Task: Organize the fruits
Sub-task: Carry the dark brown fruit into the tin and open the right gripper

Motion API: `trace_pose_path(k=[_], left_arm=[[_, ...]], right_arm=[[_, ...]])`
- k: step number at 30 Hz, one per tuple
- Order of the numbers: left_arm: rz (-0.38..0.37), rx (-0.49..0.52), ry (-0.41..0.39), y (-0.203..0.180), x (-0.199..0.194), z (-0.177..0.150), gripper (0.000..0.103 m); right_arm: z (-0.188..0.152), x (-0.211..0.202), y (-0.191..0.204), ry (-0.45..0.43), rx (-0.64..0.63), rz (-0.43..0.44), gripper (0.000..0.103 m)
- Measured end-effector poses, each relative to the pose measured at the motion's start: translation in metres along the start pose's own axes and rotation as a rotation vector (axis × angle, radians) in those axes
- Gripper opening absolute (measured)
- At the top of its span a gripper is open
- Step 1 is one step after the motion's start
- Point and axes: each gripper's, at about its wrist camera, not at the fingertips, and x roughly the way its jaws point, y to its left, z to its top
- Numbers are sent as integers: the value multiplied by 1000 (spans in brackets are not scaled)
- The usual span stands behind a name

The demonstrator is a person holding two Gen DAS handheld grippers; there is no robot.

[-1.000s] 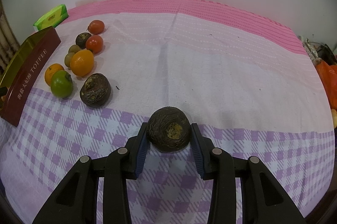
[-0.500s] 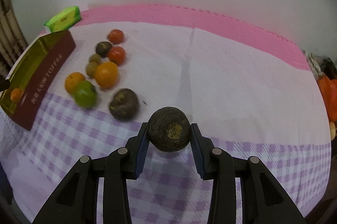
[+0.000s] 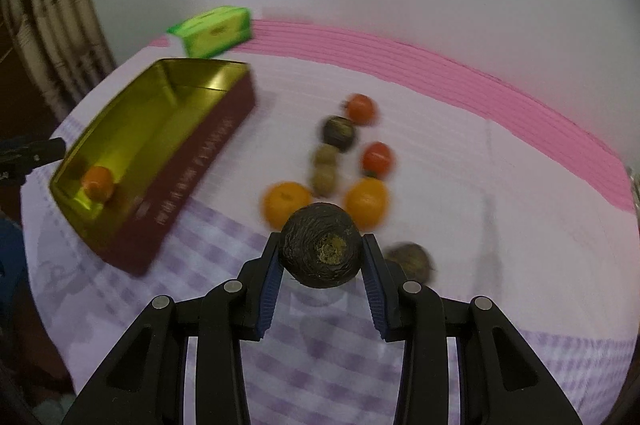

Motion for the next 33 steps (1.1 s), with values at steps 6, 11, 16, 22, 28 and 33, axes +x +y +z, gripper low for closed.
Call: trace_pose_path(k=[6, 11, 16, 22, 28, 33], left_arm=[[67, -59, -7, 27, -2, 0, 100], [85, -132, 13, 51, 2, 0, 101], [100, -159, 25, 60, 7, 0, 101], [98, -156, 33, 59, 10, -1, 101], [95, -149, 36, 57, 12, -1, 101], [93, -149, 38, 56, 12, -1, 101]], right_arm=[[27, 9, 46, -17, -61, 77, 39], [47, 20, 85, -23, -117, 114, 39], [58, 33, 112, -7, -165, 134, 39], [66, 57, 136, 31, -213, 137, 39], [64, 79, 141, 86, -240, 107, 39], [66, 82, 143, 87, -267, 65, 39]])
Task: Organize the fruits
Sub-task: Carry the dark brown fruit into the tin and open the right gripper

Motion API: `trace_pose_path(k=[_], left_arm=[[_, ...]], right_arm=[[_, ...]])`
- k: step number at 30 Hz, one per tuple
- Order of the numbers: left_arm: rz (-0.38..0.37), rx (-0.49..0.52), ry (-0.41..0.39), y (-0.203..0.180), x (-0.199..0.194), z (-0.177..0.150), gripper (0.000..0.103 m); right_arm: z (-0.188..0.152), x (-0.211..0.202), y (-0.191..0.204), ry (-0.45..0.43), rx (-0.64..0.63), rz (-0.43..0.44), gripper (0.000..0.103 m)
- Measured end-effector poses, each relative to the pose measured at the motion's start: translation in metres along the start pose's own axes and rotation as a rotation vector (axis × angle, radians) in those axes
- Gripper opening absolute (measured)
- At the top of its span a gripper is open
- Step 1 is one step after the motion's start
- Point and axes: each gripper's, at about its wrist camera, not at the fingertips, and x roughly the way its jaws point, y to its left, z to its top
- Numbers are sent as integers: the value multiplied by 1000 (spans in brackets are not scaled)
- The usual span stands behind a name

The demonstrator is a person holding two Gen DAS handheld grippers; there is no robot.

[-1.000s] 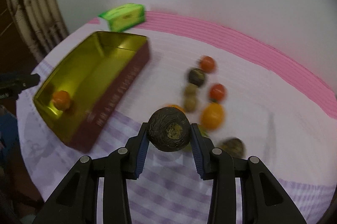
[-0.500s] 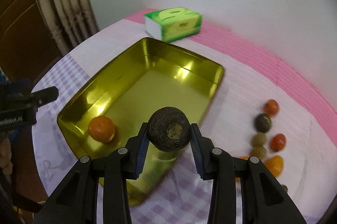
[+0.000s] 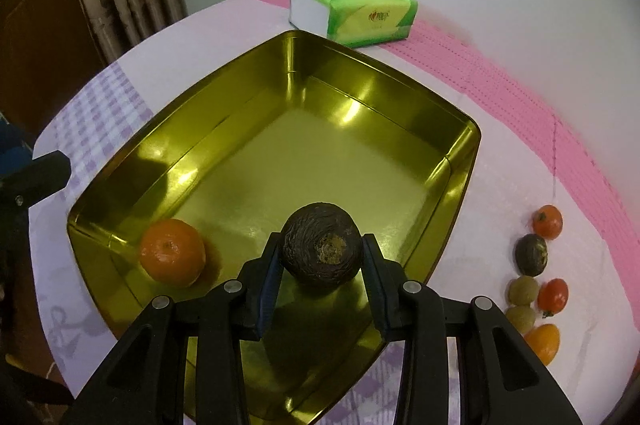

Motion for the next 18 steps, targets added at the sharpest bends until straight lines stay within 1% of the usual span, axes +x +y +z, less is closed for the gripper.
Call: trace_pose_path(k=[10, 18], left_arm=[[-3, 8, 0, -2, 1, -1, 101], [-8, 9, 4, -3, 2, -1, 101]], right_arm=[[-1, 2, -4, -5, -5, -32, 39], [0, 2, -6, -10, 15, -27, 41]])
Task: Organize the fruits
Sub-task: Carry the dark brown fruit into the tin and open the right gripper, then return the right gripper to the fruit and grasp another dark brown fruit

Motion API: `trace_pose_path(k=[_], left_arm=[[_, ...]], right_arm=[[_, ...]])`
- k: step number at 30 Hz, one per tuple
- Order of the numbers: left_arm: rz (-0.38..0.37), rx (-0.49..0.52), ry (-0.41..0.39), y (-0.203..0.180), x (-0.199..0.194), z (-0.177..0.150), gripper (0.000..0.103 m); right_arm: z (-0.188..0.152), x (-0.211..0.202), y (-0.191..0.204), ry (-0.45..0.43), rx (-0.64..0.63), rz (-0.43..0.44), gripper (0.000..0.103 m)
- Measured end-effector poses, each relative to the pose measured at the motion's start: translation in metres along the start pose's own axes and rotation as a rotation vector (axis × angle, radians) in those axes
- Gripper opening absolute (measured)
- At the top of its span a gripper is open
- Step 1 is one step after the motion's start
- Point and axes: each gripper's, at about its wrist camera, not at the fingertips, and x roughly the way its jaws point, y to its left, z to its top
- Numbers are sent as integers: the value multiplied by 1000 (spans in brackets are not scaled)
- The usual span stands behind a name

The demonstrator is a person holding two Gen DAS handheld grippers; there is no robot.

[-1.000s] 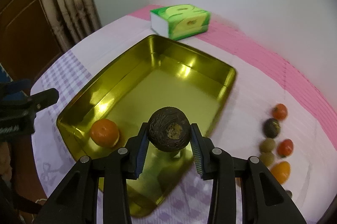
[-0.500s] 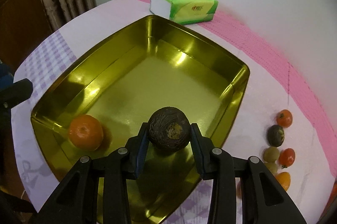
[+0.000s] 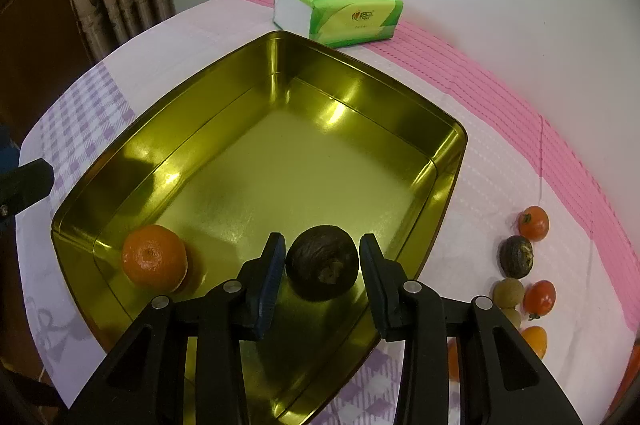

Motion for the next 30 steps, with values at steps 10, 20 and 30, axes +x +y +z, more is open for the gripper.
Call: trace_pose_path(k=[10, 20, 30], left_arm=[[-9, 8, 6, -3, 1, 0, 101], [-8, 15, 6, -5, 2, 0, 101], [-8, 36, -6, -10, -1, -1, 101]], right_arm=[[-1, -3, -1, -1, 22, 39, 47], [-17, -47, -22, -96, 125, 101, 49], [-74, -89, -95, -129, 249, 9, 50]])
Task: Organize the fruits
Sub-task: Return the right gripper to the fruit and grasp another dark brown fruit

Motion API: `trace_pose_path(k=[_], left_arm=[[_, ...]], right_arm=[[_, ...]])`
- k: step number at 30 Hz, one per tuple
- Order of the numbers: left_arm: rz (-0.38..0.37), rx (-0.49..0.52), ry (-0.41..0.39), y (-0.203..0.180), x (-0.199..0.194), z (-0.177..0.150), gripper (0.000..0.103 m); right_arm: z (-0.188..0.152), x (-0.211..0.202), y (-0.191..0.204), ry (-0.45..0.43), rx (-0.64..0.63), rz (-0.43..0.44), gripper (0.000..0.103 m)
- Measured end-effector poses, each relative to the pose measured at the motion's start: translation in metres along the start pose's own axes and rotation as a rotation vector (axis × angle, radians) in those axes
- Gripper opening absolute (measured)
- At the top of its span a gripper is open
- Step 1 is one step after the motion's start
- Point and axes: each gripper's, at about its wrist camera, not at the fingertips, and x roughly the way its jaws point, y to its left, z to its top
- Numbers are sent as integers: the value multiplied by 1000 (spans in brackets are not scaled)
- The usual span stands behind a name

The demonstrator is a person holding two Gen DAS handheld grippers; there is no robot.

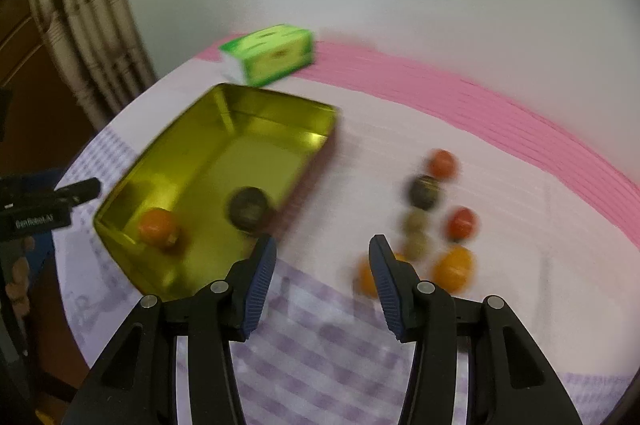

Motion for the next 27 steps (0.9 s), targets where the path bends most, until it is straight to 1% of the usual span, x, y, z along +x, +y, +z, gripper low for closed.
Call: trace_pose_path(k=[5, 8, 11, 15, 22, 24, 27], left_arm=[[4, 21, -3, -5, -1, -2, 101], [7, 38, -11, -10, -3, -3, 101], [9, 54, -13, -15, -3, -4, 101], [8, 77, -21, -23, -4, -6, 101], [7, 100, -24, -29, -4, -8, 101], [8, 101, -24, -29, -3, -8, 101], [7, 102, -24, -30, -3, -9, 101]], right_arm=[[-31, -14, -52, 24, 76, -80, 50], [-56, -16, -79, 55, 139, -102, 50], [-75, -11, -96, 83, 176, -112, 50], [-85, -3, -104, 95, 198, -106, 50], [-77, 18, -96, 84, 163, -127, 50], [-76, 26, -95, 83, 165, -122, 50], [-76, 32, -92, 77, 145, -141, 49]])
